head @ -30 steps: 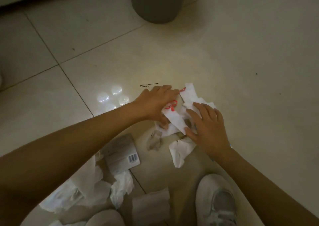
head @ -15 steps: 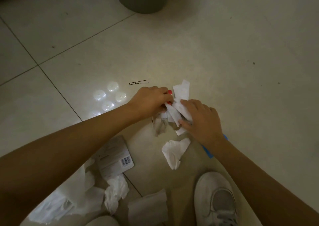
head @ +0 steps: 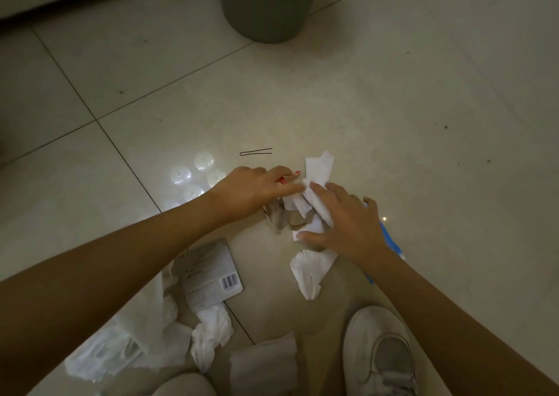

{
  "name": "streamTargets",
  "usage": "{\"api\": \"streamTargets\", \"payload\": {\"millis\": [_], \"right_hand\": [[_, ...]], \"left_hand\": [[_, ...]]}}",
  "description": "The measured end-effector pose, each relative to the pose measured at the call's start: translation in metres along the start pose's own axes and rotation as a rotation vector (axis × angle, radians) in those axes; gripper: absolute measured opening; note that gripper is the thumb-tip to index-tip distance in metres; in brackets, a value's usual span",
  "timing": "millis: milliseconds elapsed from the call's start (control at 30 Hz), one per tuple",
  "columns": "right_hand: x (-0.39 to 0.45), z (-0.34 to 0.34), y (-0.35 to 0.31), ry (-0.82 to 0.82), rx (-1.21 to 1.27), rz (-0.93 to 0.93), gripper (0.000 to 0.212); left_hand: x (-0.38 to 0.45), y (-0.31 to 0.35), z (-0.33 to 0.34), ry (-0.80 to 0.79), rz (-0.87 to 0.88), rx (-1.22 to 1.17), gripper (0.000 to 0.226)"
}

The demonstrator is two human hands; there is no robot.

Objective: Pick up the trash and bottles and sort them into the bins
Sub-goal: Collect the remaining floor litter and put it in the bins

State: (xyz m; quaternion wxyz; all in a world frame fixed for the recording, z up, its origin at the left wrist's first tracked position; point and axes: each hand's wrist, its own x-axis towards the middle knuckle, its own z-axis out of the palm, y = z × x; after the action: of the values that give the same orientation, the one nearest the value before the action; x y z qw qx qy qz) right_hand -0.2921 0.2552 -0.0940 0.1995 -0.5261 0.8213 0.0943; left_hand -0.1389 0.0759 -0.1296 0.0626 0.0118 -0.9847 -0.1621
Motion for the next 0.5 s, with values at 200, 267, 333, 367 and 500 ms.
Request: {"api": "streamTargets", "payload": {"millis": [200, 267, 333, 367, 500], "right_hand": [[-0.009, 0.0, 0.01, 0.034, -0.003, 0.025, 0.081], [-0.011, 0.004, 0.012, 0.135, 0.029, -0.005, 0.064], [-0.011, 0.007, 0.011, 0.172, 0.044, -0.027, 0.052], [-0.01, 0.009, 0.01, 0.187, 0.056, -0.036, 0.048], [-0.005, 0.01, 0.005, 0.276, 0.211, -0.033, 0.04]], "left_hand": [[-0.02, 0.008, 0.01, -0.046, 0.132, 0.179, 0.047], [-0.019, 0.015, 0.013, -0.067, 0.105, 0.206, 0.054], [-0.016, 0.02, 0.013, -0.075, 0.098, 0.234, 0.043], [-0.014, 0.022, 0.013, -0.072, 0.101, 0.24, 0.039], [-0.006, 0.027, 0.012, -0.094, 0.081, 0.255, 0.026]]}}
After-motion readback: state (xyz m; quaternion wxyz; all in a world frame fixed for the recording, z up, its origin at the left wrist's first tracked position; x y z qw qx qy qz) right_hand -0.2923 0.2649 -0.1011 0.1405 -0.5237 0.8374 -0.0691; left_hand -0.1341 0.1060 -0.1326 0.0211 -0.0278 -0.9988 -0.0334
